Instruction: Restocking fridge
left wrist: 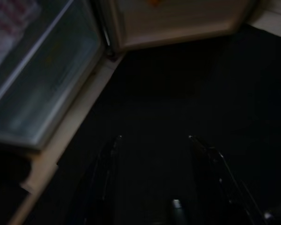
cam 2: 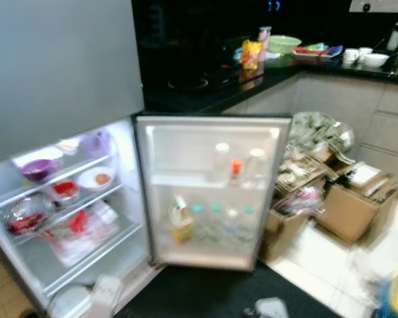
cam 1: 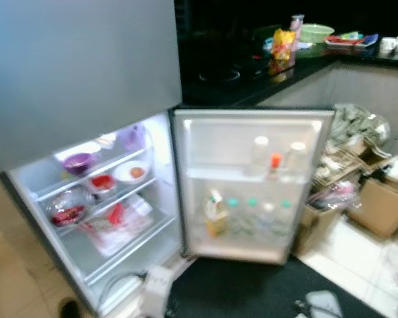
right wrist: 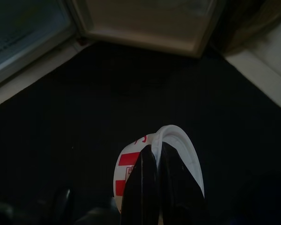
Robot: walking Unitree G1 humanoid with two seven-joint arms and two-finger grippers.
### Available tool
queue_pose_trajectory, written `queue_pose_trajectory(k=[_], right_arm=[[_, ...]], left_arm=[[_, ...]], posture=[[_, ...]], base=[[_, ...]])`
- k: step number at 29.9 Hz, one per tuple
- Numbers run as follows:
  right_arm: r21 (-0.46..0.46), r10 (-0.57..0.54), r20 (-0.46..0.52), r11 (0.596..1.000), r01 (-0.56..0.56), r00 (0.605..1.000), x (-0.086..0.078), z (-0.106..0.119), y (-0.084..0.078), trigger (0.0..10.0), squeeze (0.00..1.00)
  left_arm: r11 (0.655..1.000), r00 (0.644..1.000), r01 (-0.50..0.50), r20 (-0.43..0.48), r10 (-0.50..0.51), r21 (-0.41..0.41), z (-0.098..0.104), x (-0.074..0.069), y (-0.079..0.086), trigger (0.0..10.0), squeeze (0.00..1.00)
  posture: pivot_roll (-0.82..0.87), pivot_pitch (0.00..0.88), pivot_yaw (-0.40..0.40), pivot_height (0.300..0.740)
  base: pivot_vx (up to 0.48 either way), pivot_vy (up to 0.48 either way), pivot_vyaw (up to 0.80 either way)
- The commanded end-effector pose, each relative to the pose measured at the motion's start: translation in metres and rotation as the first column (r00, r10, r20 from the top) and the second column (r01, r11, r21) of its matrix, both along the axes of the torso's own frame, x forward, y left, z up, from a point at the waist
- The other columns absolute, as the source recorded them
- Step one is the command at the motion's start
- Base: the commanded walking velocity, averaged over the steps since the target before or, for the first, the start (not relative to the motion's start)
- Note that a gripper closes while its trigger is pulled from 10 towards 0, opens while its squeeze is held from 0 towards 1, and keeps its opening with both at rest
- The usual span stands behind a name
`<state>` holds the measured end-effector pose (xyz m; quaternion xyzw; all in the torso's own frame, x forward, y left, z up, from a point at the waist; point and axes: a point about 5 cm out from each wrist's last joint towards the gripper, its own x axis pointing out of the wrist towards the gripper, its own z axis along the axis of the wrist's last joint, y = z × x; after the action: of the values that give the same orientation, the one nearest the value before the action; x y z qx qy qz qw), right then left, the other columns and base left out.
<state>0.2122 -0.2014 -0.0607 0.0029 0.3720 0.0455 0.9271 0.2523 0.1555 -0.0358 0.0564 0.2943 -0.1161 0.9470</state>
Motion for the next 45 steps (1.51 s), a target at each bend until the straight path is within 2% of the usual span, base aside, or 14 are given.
queue_pose_trajectory(k=[1, 11, 26, 45], right_arm=[[-0.003, -0.002, -0.002, 1.000, 0.002, 1.000, -0.0009, -0.0002, -0.0017, 10.0, 0.00], [-0.001, 0.008, 0.002, 1.000, -0.008, 1.000, 0.0009, 0.0004, 0.0011, 10.0, 0.00], [0.007, 0.009, 0.004, 1.000, -0.009, 1.000, 0.0012, 0.0003, 0.0034, 10.0, 0.00], [0.019, -0.006, 0.002, 1.000, 0.006, 1.000, -0.0010, -0.0010, 0.0039, 10.0, 0.00]], left_arm=[[1.000, 1.000, -0.012, -0.020, 0.012, 0.014, -0.0029, -0.0033, 0.0050, 10.0, 0.00], [0.999, 0.999, -0.034, -0.020, 0.034, 0.000, -0.0027, -0.0040, 0.0104, 10.0, 0.00], [0.999, 0.999, -0.053, 0.000, 0.053, 0.007, 0.0001, -0.0010, 0.0137, 10.0, 0.00], [1.000, 1.000, -0.026, -0.004, 0.026, 0.017, 0.0000, -0.0010, 0.0123, 10.0, 0.00]], posture=[[-0.08, 0.085, 0.050, 0.740], [-0.08, 0.079, 0.051, 0.740], [-0.08, 0.081, 0.052, 0.740], [-0.08, 0.088, 0.064, 0.740]], base=[[0.000, 0.000, 0.00], [0.085, 0.000, 0.00], [0.368, 0.000, 0.00], [0.384, 0.000, 0.00]])
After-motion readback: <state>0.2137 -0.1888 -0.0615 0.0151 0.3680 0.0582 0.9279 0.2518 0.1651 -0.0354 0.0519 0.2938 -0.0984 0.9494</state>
